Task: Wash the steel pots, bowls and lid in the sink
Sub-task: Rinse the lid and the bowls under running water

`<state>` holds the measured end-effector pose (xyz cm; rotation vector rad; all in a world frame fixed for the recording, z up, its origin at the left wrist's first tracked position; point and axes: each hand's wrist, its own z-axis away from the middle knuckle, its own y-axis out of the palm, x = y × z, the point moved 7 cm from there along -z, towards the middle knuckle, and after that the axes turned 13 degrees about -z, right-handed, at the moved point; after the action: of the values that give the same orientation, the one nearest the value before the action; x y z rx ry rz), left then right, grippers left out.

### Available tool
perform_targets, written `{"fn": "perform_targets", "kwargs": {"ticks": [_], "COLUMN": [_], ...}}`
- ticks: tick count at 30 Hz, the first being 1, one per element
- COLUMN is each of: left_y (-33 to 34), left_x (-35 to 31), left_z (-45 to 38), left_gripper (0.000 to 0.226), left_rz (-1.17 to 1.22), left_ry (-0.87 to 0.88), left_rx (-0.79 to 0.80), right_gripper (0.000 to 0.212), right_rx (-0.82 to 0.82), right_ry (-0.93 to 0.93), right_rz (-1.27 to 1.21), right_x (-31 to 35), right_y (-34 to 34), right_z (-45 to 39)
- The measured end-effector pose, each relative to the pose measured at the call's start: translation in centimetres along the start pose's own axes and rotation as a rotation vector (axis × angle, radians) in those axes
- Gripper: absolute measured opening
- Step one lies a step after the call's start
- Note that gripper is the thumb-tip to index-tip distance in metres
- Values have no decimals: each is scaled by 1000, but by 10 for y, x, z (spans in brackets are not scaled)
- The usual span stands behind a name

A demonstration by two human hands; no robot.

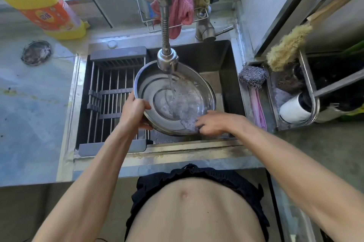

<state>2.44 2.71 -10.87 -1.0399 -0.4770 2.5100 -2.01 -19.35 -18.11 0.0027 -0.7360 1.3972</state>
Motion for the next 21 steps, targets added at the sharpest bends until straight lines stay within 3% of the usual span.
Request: {"fn": "perform_targets", "kwargs": {"ticks": [5,9,12,14,15,19,21], "left_y": [-7,-10,-4,1,5,22,26], "left_x": [-15,-25,-16,-3,4,15,14], "left_z": [-1,-3,-10,-15,-15,-13,-15], "left_gripper": [56,55,52,47,44,27,17], "left_rz": [-20,-16,-13,7,10,6,3], "left_ry": [90,120,47,-50,-98,-172,-163], "left_rx": [-37,-41,11,49,75,149,132], "right_gripper": [58,49,71,91,92,44,31], "right_rx": [-119,-421,-782,-887,-890,-968,-1022], "right_ry": [-89,66,129,186,227,289,274], "right_rz": [-16,-174,-594,-1023,-1165,-1191,-1182], "right_x": [5,-21,-38,-53,-61,-72,-70], "right_y": [-2,-19,-32,-30,-28,-37,-45], "right_z": [5,1,12,15,14,25,36]}}
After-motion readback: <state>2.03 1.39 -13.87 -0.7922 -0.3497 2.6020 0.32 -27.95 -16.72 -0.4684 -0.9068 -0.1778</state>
